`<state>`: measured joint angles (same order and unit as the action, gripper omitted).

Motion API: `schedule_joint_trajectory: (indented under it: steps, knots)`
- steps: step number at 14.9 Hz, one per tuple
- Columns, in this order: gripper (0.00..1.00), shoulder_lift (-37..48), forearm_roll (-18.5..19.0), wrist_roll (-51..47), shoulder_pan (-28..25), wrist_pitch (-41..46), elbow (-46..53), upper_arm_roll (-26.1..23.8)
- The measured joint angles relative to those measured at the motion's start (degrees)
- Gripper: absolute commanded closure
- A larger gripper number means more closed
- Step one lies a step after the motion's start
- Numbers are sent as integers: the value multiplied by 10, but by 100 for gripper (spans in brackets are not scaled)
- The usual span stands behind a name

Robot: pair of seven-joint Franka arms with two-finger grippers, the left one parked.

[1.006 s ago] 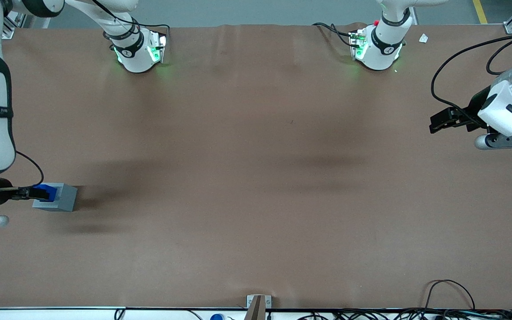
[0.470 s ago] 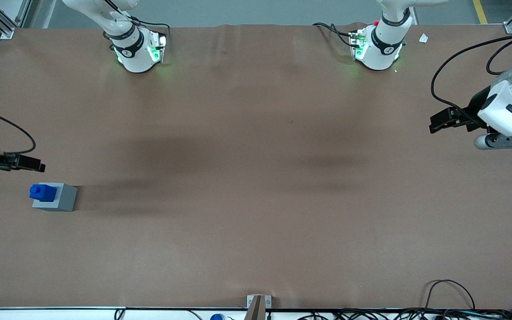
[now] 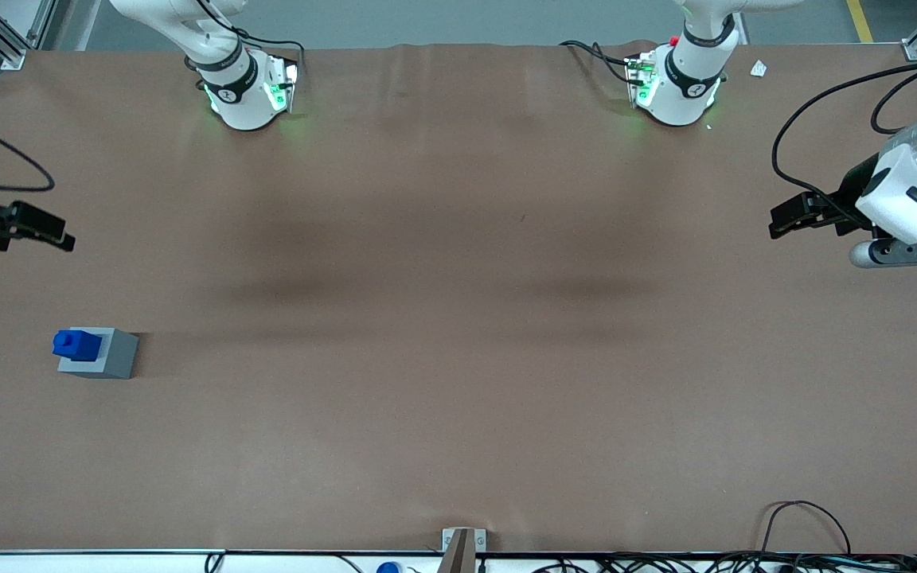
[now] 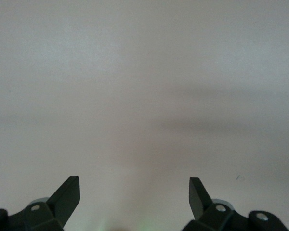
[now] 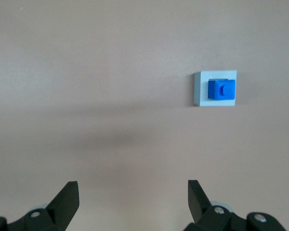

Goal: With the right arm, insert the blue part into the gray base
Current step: 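Open the right gripper and raise it away from the base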

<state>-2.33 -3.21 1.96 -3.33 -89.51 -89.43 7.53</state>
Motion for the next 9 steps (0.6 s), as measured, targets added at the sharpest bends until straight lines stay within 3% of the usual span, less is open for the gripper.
schedule_joint_trajectory:
  steps: [4, 9]
  knots:
    - [0, 76, 23, -5, -20, -1, -66, -1]
    - [0, 97, 26, -8, -24, -2, -69, 0]
